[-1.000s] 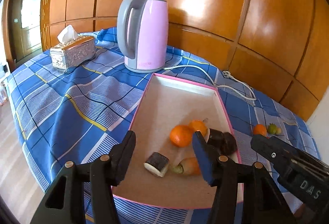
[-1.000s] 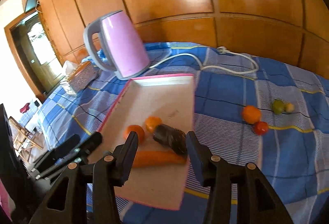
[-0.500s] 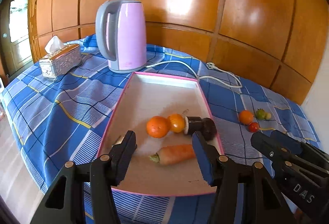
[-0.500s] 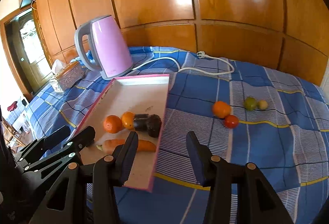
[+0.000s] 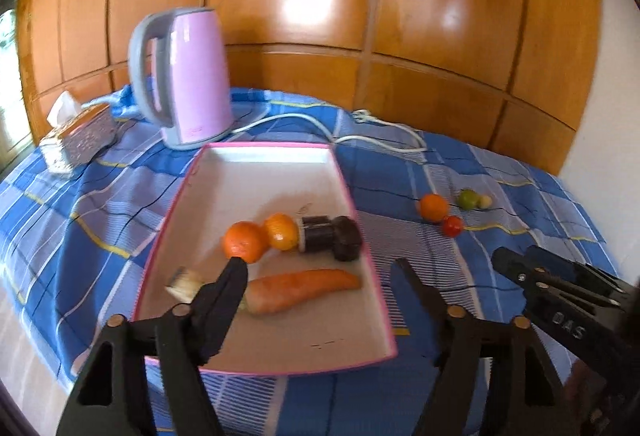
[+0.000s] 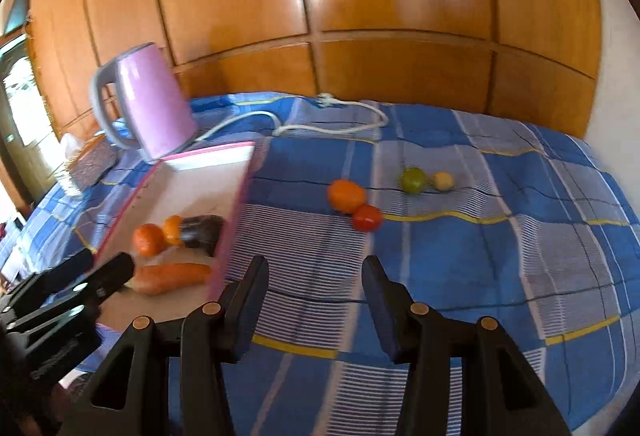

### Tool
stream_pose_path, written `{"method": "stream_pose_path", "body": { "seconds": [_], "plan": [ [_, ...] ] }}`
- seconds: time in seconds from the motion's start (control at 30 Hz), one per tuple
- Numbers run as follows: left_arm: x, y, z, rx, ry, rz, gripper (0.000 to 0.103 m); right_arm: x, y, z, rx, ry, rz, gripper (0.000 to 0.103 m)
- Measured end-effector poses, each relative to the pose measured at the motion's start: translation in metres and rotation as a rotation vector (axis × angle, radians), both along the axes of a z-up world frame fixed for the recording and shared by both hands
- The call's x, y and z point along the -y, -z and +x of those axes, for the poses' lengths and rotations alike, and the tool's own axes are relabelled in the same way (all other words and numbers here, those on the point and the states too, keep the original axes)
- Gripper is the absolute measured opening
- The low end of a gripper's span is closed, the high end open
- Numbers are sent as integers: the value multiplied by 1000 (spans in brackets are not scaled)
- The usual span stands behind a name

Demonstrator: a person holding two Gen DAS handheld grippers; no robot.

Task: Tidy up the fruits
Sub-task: 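Withdraw both tools from the tray toward the remaining fruit on the bedspread, then grasp the red tomato with the right tool while the left tool grasps the orange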

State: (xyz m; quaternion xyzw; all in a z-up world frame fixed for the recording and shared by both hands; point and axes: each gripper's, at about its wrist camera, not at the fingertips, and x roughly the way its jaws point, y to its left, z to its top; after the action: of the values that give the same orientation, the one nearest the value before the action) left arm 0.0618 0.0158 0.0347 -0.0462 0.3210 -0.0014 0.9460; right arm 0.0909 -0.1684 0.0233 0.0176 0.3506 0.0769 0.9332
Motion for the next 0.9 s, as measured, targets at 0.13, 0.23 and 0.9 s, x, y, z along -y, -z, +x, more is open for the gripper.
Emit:
{"method": "stream_pose_path", "body": {
  "seconds": [0.13,0.23,0.9],
  "plan": [
    [16,1,3,-7,56,6,79,16,7,2,-12,34,-20,51],
    [26,2,7,-17,83,20,79,26,13,4,-31,54,-22,58],
    [59,9,56,-57,157,22,70,39,28,41,-46,8,7,48]
  ]
}}
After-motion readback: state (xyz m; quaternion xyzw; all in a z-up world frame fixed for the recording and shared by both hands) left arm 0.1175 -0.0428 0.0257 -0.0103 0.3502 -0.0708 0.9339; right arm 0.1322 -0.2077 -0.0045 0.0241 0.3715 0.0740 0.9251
